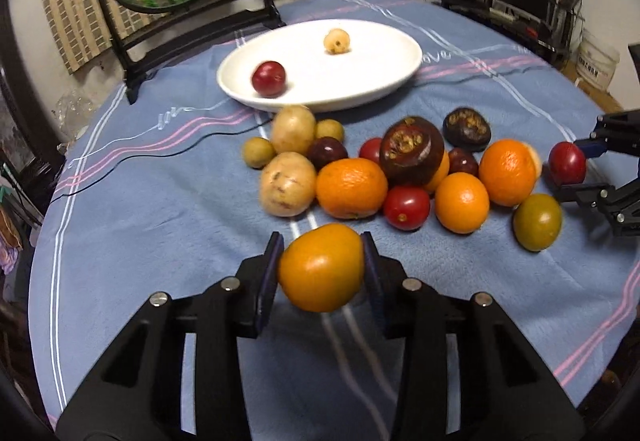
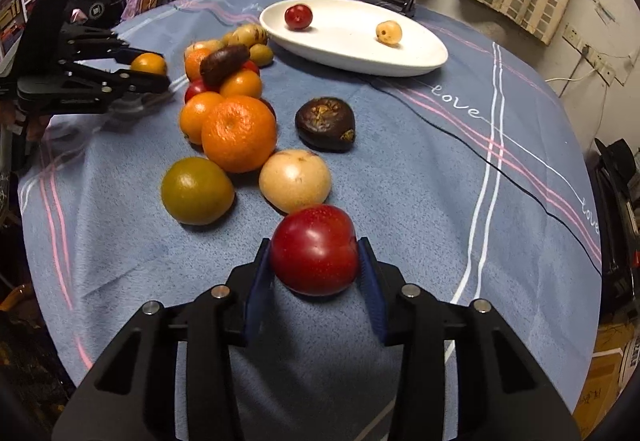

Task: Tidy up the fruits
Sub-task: 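Carry the tangerine and red apple onto the white plate and open both grippers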

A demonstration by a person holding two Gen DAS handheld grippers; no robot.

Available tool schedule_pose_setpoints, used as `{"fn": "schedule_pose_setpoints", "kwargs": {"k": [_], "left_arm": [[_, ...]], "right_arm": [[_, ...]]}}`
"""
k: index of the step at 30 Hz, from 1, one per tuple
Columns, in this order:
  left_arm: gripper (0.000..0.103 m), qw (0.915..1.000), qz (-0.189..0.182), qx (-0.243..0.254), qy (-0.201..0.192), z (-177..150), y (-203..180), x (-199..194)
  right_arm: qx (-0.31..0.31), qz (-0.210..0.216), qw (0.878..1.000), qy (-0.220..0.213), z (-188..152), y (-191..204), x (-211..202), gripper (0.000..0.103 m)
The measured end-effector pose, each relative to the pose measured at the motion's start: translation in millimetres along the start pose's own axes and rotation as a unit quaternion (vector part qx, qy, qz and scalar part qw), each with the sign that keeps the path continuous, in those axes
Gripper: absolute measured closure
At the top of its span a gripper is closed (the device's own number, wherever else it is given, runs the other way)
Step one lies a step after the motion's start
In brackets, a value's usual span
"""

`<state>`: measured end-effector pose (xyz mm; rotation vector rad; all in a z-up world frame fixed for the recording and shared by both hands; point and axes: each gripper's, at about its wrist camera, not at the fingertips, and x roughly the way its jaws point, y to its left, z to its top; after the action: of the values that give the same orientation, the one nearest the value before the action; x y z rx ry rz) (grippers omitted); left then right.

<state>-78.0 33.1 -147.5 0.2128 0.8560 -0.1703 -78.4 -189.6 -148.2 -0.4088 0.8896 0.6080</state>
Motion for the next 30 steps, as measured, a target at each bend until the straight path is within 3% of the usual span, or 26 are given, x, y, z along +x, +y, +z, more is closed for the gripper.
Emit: {"fn": "schedule_pose_setpoints", "kwargs": {"k": [15,23,30], "left_arm": [[0.064,0.9987,-0.002,-0.031,-0.039,26.5,14.3,-35.2],[0.064,0.9975,0.026,-0.024,-0.062,75.5,14.9,-29.4],[0.064,0.9967,0.047,-0.011,-0.064,119.0,12.6,-7.1]], "right_arm": [[0.02,-0.01,0.998,-0.05,26.4,-4.0,-36.5,0.061],[0.02,-0.014,0.996,-0.084,74.7,-21.1,-48.0,0.061],[0.03,-0.007,0.995,-0.095,124.2,-42.1,-30.8,0.061]]}}
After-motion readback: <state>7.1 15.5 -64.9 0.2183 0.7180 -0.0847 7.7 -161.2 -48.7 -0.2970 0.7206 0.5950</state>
